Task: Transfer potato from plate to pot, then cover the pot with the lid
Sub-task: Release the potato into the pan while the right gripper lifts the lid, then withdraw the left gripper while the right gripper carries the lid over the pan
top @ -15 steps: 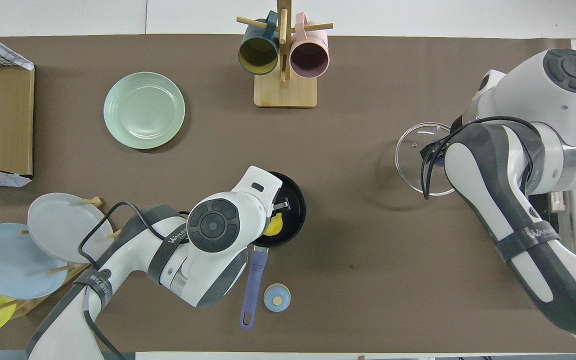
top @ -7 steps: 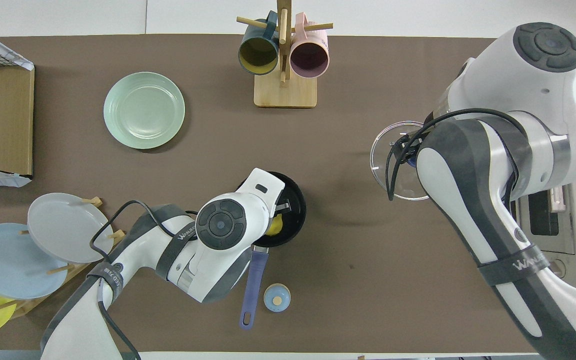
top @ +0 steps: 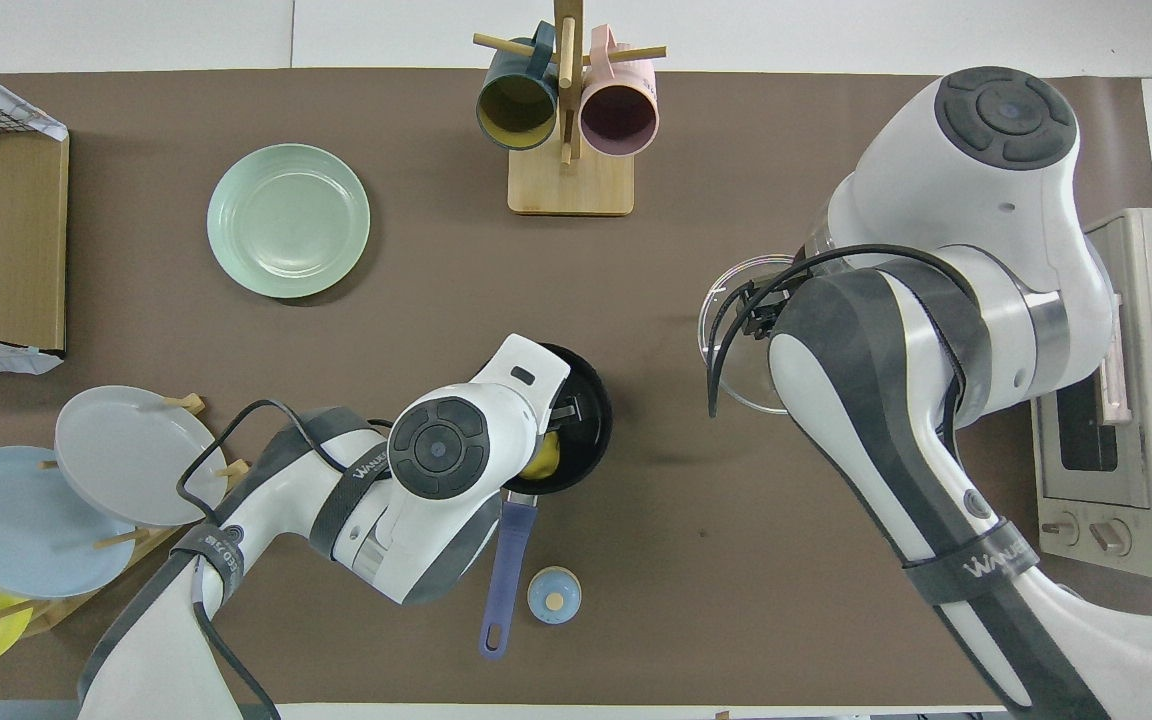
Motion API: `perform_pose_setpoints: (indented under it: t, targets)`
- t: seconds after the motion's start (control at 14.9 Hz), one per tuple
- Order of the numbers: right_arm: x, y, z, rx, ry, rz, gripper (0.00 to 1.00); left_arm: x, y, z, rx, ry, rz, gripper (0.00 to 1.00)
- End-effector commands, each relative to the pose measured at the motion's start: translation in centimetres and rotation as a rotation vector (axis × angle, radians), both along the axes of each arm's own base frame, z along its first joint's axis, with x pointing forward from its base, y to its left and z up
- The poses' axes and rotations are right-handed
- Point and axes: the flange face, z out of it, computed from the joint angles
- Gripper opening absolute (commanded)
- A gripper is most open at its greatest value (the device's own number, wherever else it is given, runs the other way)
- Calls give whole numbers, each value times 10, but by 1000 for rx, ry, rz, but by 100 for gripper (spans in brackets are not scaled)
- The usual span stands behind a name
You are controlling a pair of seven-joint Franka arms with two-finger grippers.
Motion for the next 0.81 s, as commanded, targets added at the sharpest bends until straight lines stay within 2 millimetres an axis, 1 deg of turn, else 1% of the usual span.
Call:
perform_pose_setpoints:
  t: [0.0,0.07,0.13,0.2,0.34,0.4,0.54,0.6,0.67,0.74]
  targets:
    - [0,6,6,2,-8,-27,55,10,9,33,23,-3,-39,100]
    - [0,9,6,4,-15,-37,55,22,22,54,31,3,-46,100]
    - [-1,12,5,5,-20,-50,55,31,34,81,40,9,-61,100]
    - [-2,18,5,7,-26,-59,54,37,44,107,53,22,-86,100]
    - [-7,39,6,16,-42,-90,54,51,73,156,67,38,-98,100]
    - [-10,50,7,19,-49,-109,53,54,90,180,67,36,-109,100]
    - [-21,85,10,30,-77,-120,50,55,126,223,74,40,-130,100]
    - [-26,98,9,30,-83,-133,48,56,142,237,81,48,-145,100]
    - [-33,117,10,29,-94,-147,47,57,159,252,86,53,-164,100]
    - [-42,138,12,35,-107,-155,47,60,178,263,91,61,-184,100]
